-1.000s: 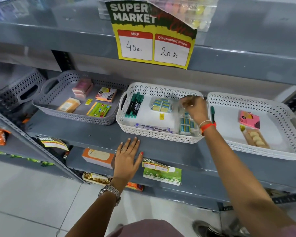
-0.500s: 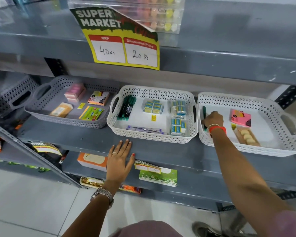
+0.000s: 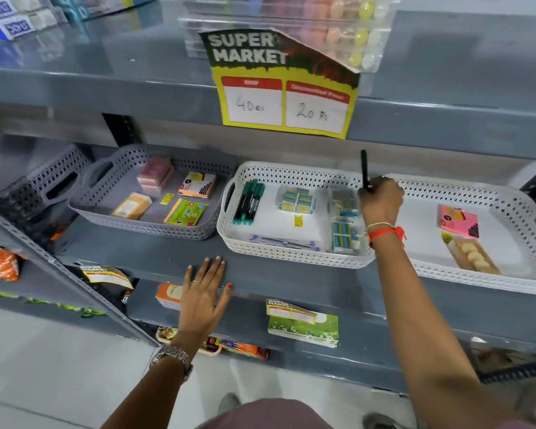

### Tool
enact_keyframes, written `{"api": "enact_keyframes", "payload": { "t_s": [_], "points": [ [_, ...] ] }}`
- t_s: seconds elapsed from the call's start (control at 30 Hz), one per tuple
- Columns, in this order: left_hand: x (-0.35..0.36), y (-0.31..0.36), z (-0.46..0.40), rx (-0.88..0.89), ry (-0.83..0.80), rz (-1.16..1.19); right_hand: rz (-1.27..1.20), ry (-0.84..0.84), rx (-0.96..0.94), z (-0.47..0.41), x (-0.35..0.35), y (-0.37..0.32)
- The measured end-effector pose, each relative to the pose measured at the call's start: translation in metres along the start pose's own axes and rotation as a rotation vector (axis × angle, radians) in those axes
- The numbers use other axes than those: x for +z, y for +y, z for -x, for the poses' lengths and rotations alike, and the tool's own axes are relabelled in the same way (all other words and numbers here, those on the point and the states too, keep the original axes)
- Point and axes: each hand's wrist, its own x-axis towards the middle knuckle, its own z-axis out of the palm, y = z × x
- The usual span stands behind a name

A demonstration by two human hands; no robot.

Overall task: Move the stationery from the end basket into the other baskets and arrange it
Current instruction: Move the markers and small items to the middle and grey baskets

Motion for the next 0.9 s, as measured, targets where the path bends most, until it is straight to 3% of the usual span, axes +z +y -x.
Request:
{"api": "enact_keyframes", "payload": {
  "t_s": [0.13,0.33,0.57,0.9],
  "points": [
    [-0.007,-0.023,-0.009,0.021,-0.009,-0.017,-0.064,-0.163,-0.064,0.018,0.043,-0.046],
    [-0.008,-0.04,-0.017,0.085,-0.02,-0.034,-0.082,-0.46,0.106,0.047,0.123,-0.088],
    [-0.006,-0.048,-0.019,0.119,-0.014,-0.008,0.008,-0.449,0.191,0.059,0.163,-0.101],
    [-0.005,-0.05,-0.019,0.111,-0.037,0.008,-0.147,-0.522,0.256,0.055,0.18,-0.098]
  ]
}}
